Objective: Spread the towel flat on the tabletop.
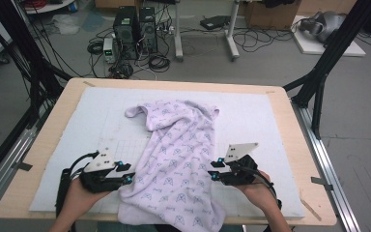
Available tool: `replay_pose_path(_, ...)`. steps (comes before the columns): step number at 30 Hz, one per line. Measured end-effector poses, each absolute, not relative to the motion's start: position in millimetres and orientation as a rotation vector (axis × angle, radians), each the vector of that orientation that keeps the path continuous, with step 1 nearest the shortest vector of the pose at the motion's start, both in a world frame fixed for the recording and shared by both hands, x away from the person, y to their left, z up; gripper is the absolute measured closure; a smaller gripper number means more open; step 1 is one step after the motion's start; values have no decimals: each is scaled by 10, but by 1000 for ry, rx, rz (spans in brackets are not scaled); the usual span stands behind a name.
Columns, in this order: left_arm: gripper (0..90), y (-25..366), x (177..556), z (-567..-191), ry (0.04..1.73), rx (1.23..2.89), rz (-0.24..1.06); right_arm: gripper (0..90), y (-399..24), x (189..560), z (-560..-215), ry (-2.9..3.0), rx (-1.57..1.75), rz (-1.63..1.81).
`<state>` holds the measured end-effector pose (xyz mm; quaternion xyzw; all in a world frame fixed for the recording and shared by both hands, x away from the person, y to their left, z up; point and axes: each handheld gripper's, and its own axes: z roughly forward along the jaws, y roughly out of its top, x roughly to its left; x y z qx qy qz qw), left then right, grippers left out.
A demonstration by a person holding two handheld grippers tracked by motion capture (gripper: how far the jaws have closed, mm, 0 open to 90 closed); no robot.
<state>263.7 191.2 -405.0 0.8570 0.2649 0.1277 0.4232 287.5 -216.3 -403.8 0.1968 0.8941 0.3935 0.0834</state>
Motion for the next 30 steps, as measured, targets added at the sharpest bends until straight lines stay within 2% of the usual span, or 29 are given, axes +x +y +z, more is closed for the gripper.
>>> replay_pose_path(8, 608, 1570, 3061, -4306, 679, 2252, 294, 566, -2056, 2980, -4298, 2713, 630, 1107)
replay_pose_path(10, 640, 1542, 3092, -4372, 685, 2279, 270, 557, -2029, 2989, -4335, 2724, 641, 1092)
replay_pose_path(11, 784, 1548, 3084, -4370, 675, 2272, 271, 573, -1994, 2992, -4383, 2732, 635, 1091)
replay_pose_path(12, 784, 1548, 3081, -4368, 675, 2277, 275, 573, -1994, 2992, -4383, 2732, 635, 1091)
replay_pose_path(13, 851, 1546, 3072, -4366, 681, 2278, 273, 644, -1989, 3003, -4396, 2725, 639, 1117)
replay_pose_path(14, 851, 1548, 3065, -4359, 678, 2284, 280, 644, -1989, 3003, -4396, 2725, 639, 1117)
replay_pose_path(15, 865, 1553, 3051, -4347, 683, 2291, 287, 769, -1994, 3022, -4394, 2726, 635, 1128)
replay_pose_path(16, 865, 1565, 3033, -4337, 685, 2288, 293, 769, -1994, 3022, -4394, 2726, 635, 1128)
replay_pose_path(17, 870, 1584, 3011, -4326, 687, 2277, 296, 846, -2006, 3045, -4394, 2737, 644, 1156)
replay_pose_path(23, 874, 1772, 2819, -4164, 690, 2222, 352, 869, -2024, 3013, -4341, 2722, 625, 1175)
replay_pose_path(30, 874, 2002, 2521, -4028, 690, 2189, 366, 873, -2006, 2896, -4104, 2704, 546, 1209)
